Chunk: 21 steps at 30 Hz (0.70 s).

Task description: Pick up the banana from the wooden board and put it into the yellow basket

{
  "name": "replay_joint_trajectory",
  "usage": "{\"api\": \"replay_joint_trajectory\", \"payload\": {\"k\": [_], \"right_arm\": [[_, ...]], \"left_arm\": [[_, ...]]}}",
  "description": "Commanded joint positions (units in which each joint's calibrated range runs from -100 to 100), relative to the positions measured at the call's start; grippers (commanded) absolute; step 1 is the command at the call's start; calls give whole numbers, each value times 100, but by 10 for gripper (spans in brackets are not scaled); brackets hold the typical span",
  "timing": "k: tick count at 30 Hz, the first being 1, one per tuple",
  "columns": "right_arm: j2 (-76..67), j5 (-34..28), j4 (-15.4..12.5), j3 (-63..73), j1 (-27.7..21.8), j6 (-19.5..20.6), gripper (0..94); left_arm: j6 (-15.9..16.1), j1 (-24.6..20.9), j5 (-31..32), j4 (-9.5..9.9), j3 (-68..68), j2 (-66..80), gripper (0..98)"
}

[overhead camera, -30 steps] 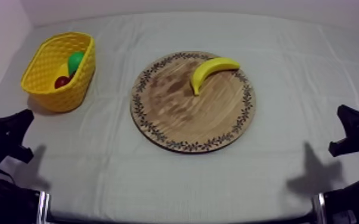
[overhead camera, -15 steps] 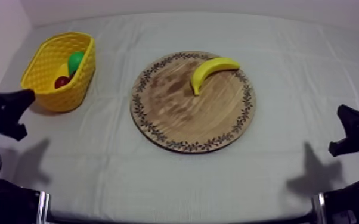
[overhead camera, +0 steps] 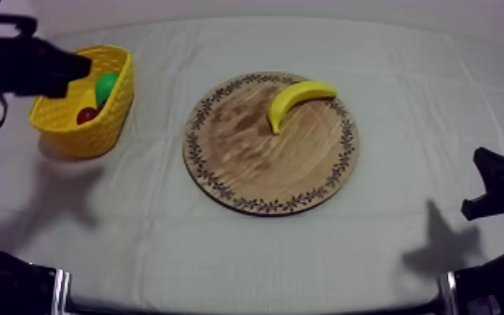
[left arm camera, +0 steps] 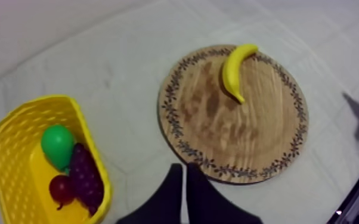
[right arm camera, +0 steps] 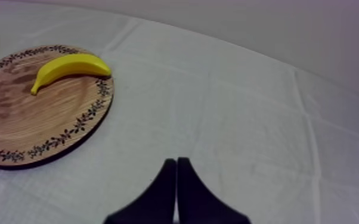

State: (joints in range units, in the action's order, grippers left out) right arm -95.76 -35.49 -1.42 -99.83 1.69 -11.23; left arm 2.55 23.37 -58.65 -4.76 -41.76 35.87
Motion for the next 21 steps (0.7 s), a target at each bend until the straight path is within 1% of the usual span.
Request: {"api": "replay_joint_trajectory", "payload": {"k": [1, 5, 11, 17, 21], "right_arm": [[0, 1, -2, -5, 0, 2, 2], [0, 1, -2, -5, 0, 2, 2], [0, 1, -2, -5, 0, 2, 2], [0, 1, -2, -5, 0, 2, 2], [0, 1, -2, -5, 0, 2, 2]], "left_arm": [[5, 130, -349, 8, 1036, -999, 0], [53, 335, -943, 35, 1960, -1873, 0], [227, 601, -1868, 77, 3498, -3193, 0], [220, 918, -2406, 202, 4864, -4460, 0], [212, 1132, -2628, 285, 5626, -5224, 0]]}}
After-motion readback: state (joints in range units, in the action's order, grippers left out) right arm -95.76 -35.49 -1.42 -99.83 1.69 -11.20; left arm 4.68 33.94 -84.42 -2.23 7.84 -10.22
